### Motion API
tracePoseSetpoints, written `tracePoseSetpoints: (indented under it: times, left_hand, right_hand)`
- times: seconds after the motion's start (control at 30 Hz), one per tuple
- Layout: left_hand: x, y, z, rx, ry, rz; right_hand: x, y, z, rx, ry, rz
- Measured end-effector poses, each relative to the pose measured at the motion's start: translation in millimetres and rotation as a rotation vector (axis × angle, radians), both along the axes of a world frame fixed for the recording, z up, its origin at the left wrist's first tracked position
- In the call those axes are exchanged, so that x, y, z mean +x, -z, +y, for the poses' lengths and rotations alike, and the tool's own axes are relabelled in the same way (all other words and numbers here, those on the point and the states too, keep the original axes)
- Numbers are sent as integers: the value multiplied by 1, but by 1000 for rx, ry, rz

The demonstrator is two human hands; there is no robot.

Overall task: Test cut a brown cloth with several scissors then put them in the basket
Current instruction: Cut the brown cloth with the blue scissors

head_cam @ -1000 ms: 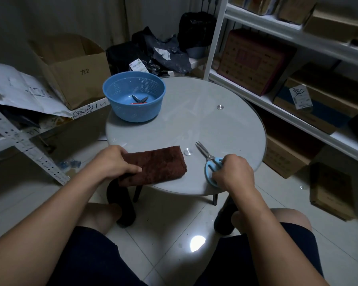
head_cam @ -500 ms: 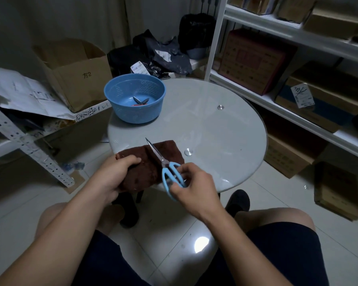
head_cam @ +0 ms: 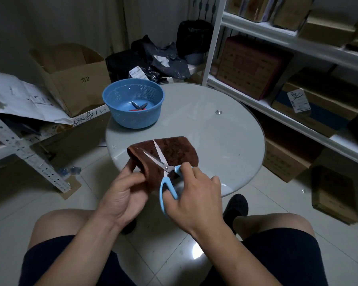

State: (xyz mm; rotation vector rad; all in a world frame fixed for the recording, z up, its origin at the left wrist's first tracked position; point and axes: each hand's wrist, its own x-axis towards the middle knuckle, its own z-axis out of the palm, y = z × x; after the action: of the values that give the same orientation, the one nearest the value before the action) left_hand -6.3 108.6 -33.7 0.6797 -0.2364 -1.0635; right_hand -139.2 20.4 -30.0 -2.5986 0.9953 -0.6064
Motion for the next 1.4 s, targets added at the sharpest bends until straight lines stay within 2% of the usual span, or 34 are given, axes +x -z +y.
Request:
tracePoseSetpoints:
  times: [0.07,0.17,0.27,0.37,0.6,0.67,0.73,0.77,0.8,0.87,0.9,0.97,1.03,1.13,1.27,1.4]
  left_hand:
    - [-2,-1,-7,41,-15,-65]
    - [-4,-3,-20,202,-199,-190]
    - [-3,-6,-22,196,-270,-284]
    - [2,-7,-22,290,-362,-352]
    - [14,-19,-32,344,-478,-231]
    - [36,-25,-29,309,-573,-169]
    - [59,-28,-24,251,-563,-157]
    - [62,-28,-23,210,-494,-145]
    - [58,-28,-23,178,-408,-123]
    - [38,-28,-22,121,-231,-39]
    - [28,-28,-22,77,-147,12]
    - [14,-28,-22,19,-55,80]
    - [7,-27,-23,-15,22,93]
    - [5,-27,-26,-20,53,52]
    - [2,-27,-32,93,-76,-26]
    - [3,-26,-37,216,-202,-97]
  right_hand:
    - [3,-2,3,-70,22,53]
    - [6,1,11,-136,-6,115]
    - [6,-1,12,-139,-1,123]
    - [7,-2,11,-148,1,144]
    - [-2,-6,-2,-203,21,95]
    - [-14,-5,-11,-149,58,57]
    - [-29,-8,-19,26,99,-21]
    - [-34,-10,-22,220,89,-84]
    - [-35,-14,-25,509,39,-197]
    - [-30,-26,-30,1201,-181,-518]
    - [-26,-30,-32,1480,-299,-627]
    - [-18,-33,-35,1855,-479,-677]
    - [-14,-27,-37,2043,-564,-641]
    - [-12,-15,-35,2175,-628,-587]
    - [-15,-2,-33,2251,-641,-543]
    - [-19,6,-33,2268,-550,-514]
